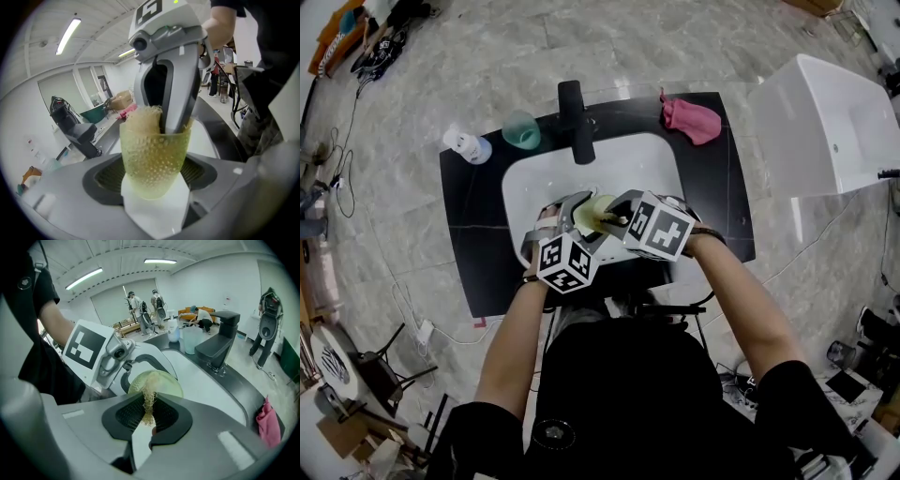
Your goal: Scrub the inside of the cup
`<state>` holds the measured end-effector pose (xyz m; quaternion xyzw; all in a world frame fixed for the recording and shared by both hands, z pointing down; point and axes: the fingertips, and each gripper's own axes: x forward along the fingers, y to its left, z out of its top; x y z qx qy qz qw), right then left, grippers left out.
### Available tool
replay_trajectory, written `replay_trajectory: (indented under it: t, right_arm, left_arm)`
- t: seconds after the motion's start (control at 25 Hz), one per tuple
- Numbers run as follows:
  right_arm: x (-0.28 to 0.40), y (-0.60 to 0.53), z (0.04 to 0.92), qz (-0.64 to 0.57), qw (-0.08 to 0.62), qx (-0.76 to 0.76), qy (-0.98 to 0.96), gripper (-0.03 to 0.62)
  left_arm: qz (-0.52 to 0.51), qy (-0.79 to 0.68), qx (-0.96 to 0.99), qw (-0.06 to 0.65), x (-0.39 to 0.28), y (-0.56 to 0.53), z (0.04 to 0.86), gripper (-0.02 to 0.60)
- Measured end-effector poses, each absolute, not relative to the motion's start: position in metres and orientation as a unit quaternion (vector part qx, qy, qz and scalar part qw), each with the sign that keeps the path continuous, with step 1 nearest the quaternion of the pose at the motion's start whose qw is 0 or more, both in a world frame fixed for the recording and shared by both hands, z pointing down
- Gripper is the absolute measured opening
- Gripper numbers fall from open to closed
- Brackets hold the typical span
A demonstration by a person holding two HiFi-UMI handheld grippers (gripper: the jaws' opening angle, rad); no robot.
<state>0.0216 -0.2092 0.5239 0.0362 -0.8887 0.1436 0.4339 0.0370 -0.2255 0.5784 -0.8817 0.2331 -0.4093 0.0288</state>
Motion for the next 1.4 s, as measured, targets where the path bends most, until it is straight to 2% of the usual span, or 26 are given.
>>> replay_trajectory:
  t: [0.56, 0.96, 1.4]
  right_arm:
    - [0.021, -0.23, 0.507, 0.114, 0.382, 0.081, -0.914, 0.041]
    - [0.035, -0.239, 0.518, 0.037, 0.419, 0.098, -0.902, 0.043]
    - [0.036, -0.222, 0.532, 0.101, 0.437, 0.062, -0.892, 0.041]
  left_arm:
    - [-0.407, 0.218, -0.887, -0.011, 0.04, -0.223, 0.588, 0.353]
    - [-0.384, 0.211, -0.898, -0.029, 0.035, -0.223, 0.579, 0.353]
    - [-0.388, 0.211, -0.896, -0.032, 0.033, -0.227, 0.58, 0.353]
